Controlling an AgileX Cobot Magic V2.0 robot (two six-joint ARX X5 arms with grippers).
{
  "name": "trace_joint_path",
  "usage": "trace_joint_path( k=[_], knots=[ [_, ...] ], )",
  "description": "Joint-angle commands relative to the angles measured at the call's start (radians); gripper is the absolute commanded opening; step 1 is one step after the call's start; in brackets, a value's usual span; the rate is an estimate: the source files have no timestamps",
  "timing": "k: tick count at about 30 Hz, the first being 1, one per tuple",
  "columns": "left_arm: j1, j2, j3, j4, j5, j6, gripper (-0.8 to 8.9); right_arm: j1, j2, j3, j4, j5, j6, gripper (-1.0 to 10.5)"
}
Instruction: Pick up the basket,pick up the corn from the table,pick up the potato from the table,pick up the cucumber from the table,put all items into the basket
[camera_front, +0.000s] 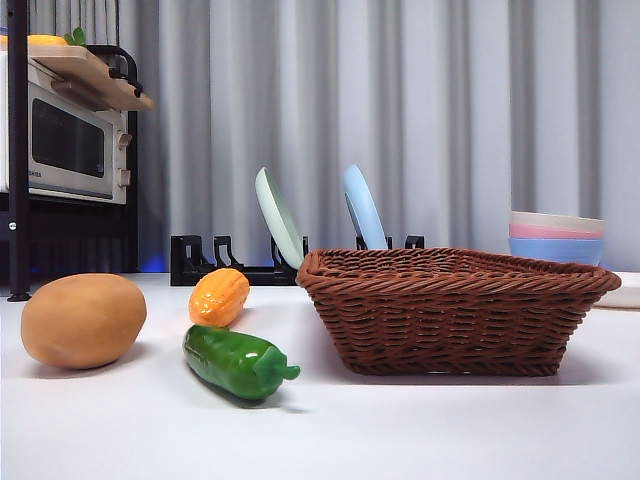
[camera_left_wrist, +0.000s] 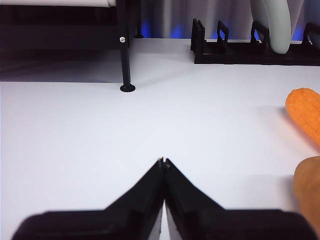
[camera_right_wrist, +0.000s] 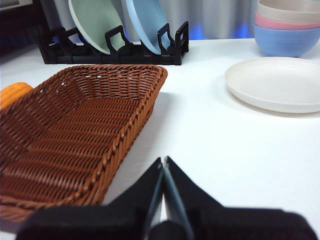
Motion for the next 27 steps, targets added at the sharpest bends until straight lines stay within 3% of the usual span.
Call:
trace_joint_path(
  k=[1, 5, 8, 11, 20, 27],
  knots=[
    [0.002, -0.002, -0.011, -0.006, 0.008, -0.004, -0.03, -0.003, 0.001, -0.010, -0.012, -0.003, 0.125, 0.0],
    [0.002, -0.002, -0.011, -0.005, 0.039, -0.127, -0.03, -0.003, 0.001, -0.010, -0.011, -0.003, 0.348, 0.0],
    [0.002, -0.002, -0.011, -0.005, 0.070, -0.212, -0.03, -0.003, 0.001, -0.010, -0.008, 0.004, 0.432, 0.0],
    [0.002, -0.002, -0.011, -0.001, 0.086, -0.256, -0.03, -0.003, 0.001, -0.010, 0.014, 0.003, 0.431, 0.0],
    [0.002, 0.000, 0.043, 0.002, 0.108, -0.255, -0.08, -0.003, 0.021, 0.038, 0.024, 0.003, 0.402, -0.1],
    [0.002, 0.107, 0.195, -0.017, 0.143, -0.253, -0.08, -0.003, 0.172, 0.167, 0.022, 0.003, 0.349, -0.1]
  ],
)
